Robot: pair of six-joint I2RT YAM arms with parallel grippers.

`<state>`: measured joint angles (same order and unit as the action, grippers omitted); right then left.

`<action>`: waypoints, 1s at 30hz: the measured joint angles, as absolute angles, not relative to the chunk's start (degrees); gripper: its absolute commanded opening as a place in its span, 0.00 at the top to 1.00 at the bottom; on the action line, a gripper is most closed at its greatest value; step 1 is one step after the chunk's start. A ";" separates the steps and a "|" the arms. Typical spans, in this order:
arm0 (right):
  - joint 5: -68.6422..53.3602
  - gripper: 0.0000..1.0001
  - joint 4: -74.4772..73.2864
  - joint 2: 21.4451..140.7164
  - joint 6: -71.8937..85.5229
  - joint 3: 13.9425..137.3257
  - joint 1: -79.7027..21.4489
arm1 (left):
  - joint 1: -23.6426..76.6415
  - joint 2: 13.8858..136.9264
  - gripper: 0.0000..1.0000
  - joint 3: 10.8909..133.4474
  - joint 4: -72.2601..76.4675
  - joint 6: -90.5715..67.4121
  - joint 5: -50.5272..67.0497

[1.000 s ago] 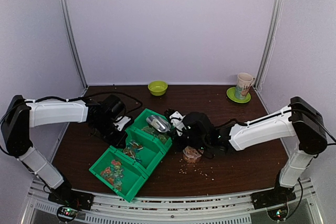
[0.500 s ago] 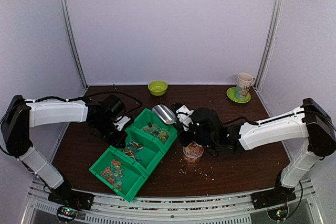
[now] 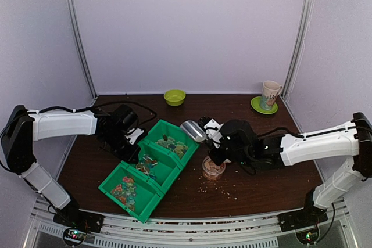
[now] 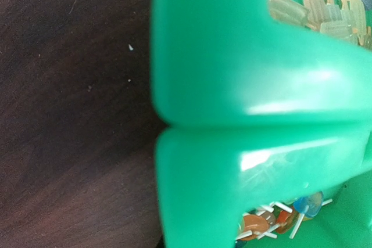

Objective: Pack the candies

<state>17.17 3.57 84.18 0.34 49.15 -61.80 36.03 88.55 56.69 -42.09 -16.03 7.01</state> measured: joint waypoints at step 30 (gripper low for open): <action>23.46 1.00 -22.83 66.76 9.45 45.36 -67.92 | 35.94 88.55 1.00 56.71 -42.11 -16.14 6.57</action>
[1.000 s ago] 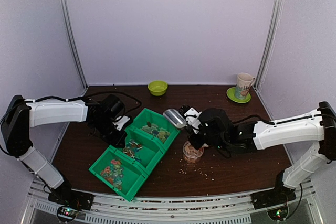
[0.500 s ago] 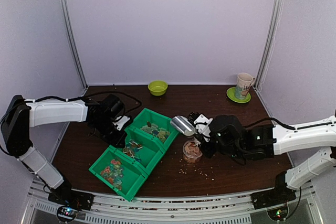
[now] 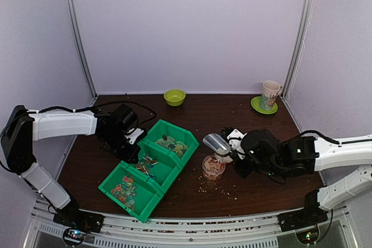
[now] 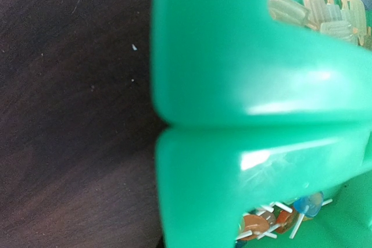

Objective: Pack the candies

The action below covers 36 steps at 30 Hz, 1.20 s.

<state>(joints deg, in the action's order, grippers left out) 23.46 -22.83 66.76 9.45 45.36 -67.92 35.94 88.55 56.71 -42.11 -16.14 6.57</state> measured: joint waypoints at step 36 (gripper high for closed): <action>22.04 1.00 -46.92 71.83 13.32 54.26 -70.89 | 35.66 88.55 1.00 56.71 -42.13 -16.16 6.17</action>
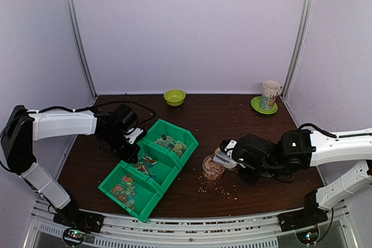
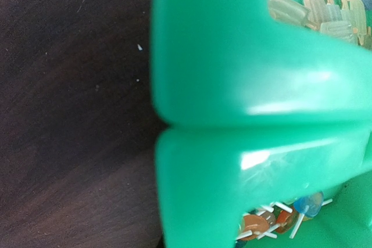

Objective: Pack the candies

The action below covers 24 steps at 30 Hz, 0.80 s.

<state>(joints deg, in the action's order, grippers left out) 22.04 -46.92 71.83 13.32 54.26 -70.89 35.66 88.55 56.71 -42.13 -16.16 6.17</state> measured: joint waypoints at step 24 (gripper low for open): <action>21.37 1.00 -57.67 78.43 12.71 61.52 -72.40 | 35.57 88.55 1.00 56.71 -42.13 -16.19 6.17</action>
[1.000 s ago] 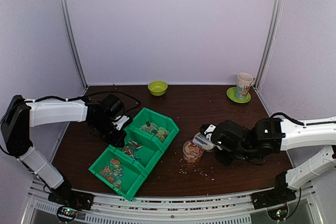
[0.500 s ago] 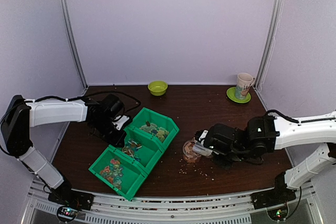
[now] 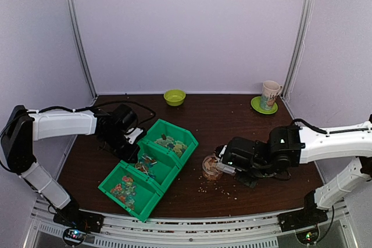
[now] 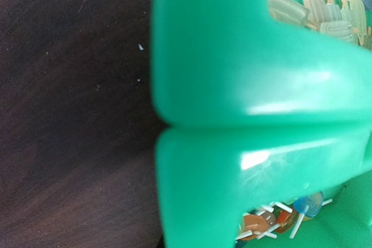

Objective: Pack the candies

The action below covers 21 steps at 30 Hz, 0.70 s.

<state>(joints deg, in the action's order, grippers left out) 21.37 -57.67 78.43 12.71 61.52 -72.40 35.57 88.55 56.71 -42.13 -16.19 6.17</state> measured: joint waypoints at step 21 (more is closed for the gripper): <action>25.74 1.00 -61.93 79.40 11.99 65.14 -72.40 | 35.46 88.55 1.00 56.71 -42.13 -16.51 5.98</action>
